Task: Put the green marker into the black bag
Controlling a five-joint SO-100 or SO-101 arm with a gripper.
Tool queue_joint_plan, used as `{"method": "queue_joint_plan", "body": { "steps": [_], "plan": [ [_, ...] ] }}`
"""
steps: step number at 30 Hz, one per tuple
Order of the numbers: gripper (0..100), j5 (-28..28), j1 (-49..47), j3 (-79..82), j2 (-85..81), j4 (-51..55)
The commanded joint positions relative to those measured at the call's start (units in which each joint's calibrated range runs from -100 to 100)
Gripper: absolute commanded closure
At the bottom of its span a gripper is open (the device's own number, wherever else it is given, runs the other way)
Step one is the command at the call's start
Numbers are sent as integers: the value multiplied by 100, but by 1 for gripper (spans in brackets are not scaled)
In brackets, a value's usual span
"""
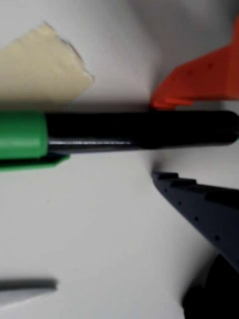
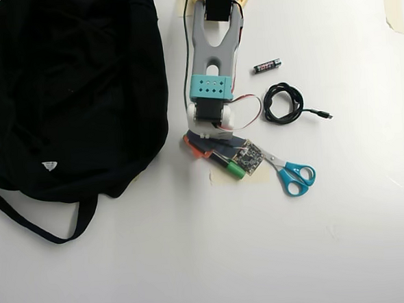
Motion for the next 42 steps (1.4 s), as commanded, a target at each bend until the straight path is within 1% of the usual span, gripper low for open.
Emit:
{"method": "queue_joint_plan", "body": {
  "steps": [1, 7, 13, 28, 31, 42],
  "plan": [
    [84, -3, -73, -46, -14, 28],
    [84, 2, -66, -46, -14, 19],
    [93, 7, -73, -37, -14, 19],
    [94, -14, -88, -46, -14, 19],
    [98, -14, -96, -64, -22, 19],
    [98, -87, -118, -100, -147, 71]
  ]
}}
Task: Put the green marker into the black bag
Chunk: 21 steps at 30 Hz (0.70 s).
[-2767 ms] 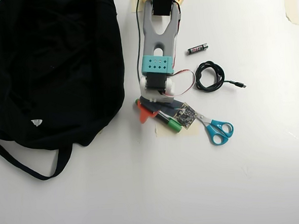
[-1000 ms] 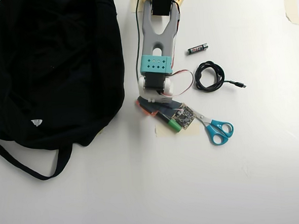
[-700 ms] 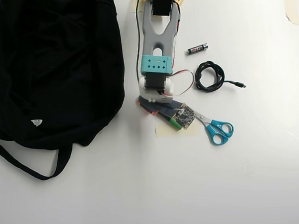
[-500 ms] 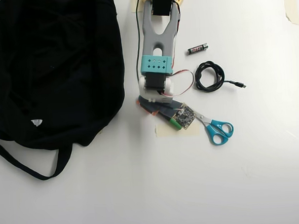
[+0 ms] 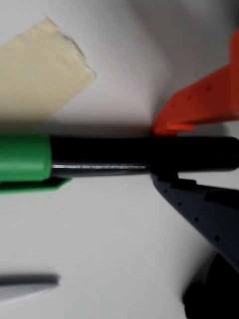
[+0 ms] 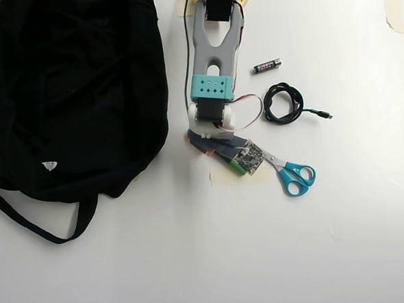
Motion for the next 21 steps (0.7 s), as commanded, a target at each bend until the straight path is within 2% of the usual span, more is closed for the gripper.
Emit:
{"method": "queue_joint_plan", "body": {
  "steps": [1, 13, 18, 21],
  "plan": [
    [98, -104, -89, -136, -155, 54],
    [98, -272, -163, -1538, -155, 1492],
    [98, -288, -186, -1879, -155, 1725],
    [98, -550, -208, -2023, -155, 1725]
  ]
}}
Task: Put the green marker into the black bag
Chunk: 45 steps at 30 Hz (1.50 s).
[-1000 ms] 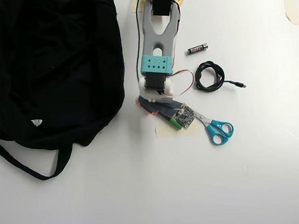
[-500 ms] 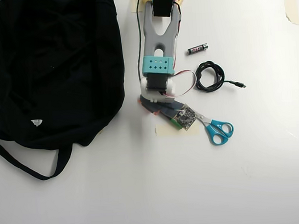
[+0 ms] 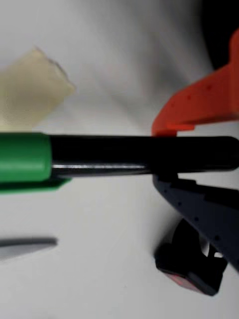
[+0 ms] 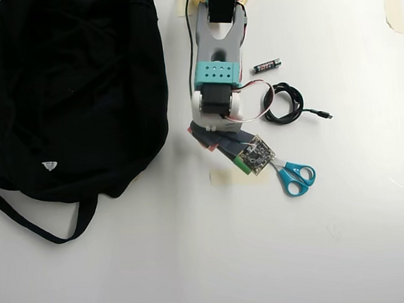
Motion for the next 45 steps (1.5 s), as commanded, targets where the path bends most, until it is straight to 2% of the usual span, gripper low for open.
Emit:
{"method": "queue_joint_plan", "body": {
  "steps": [1, 10, 17, 20, 37, 45],
  "plan": [
    [98, -297, -113, -417, -180, 59],
    [98, -884, -255, -785, -180, 59],
    [98, -1671, -405, -1216, -180, 59],
    [98, -1818, -420, -1432, -180, 67],
    [98, -1907, -495, -1504, -305, 153],
    [98, -1917, -465, 113, -1516, 24]
  ]
}}
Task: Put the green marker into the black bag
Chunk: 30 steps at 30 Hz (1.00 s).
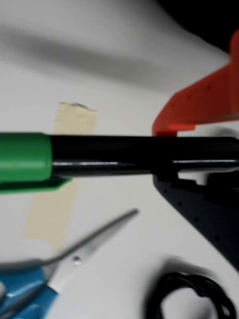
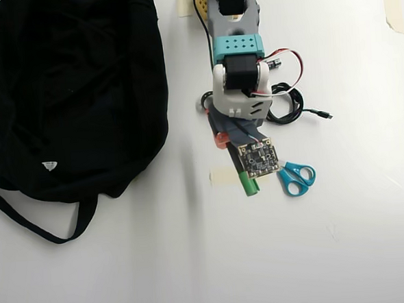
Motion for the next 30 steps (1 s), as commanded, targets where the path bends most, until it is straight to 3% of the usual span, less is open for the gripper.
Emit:
{"method": "queue_joint_plan", "body": {
  "steps": [1, 30],
  "plan": [
    [98, -22, -9, 792, -1001, -122],
    [98, -599, 283, 5033, -4354, -1087]
  ]
}}
